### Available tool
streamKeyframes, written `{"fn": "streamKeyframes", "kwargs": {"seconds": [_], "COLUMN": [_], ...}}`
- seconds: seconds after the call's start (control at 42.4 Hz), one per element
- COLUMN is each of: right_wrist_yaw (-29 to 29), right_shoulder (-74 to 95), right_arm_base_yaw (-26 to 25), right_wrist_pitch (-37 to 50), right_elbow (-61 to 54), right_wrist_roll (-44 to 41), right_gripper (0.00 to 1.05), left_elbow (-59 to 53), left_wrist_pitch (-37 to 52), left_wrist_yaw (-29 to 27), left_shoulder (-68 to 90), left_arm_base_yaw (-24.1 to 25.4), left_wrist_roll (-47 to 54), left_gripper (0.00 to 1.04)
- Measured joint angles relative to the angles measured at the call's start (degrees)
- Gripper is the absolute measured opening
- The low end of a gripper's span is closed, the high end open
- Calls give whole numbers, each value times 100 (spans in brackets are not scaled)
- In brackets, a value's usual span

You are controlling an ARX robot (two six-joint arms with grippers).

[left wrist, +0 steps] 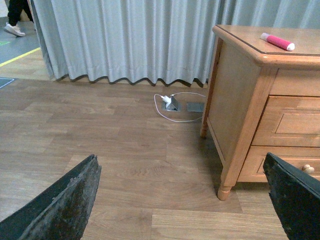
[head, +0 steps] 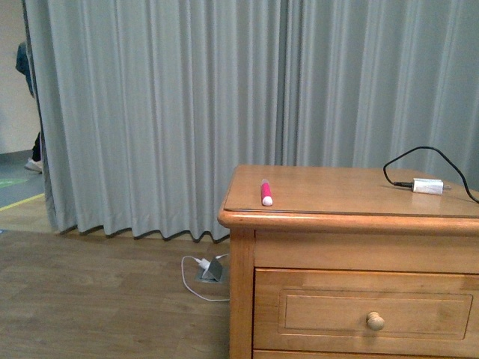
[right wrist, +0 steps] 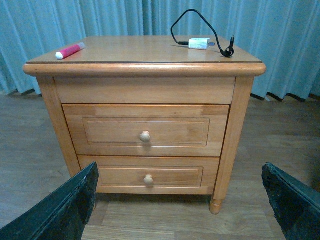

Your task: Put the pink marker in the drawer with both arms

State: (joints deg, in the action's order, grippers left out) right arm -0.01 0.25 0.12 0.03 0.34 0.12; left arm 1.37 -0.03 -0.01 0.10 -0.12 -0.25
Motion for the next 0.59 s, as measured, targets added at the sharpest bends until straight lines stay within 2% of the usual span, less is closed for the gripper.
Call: {"fn": "streamKeyframes", "kwargs": {"seconds": [0.59], "right_wrist_yaw": [0], "right_shoulder": [0], "right_arm_base_yaw": [0], "right_wrist_pitch": [0], "right_elbow": [0], "right_wrist_roll": [0], "right_gripper": [96], "left_elbow": [0], "left_wrist_pitch": [0], "left_wrist_yaw": [0], "left_shoulder": [0], "left_arm_base_yaw": [0], "left_wrist_roll": [2], "left_gripper": [99]}}
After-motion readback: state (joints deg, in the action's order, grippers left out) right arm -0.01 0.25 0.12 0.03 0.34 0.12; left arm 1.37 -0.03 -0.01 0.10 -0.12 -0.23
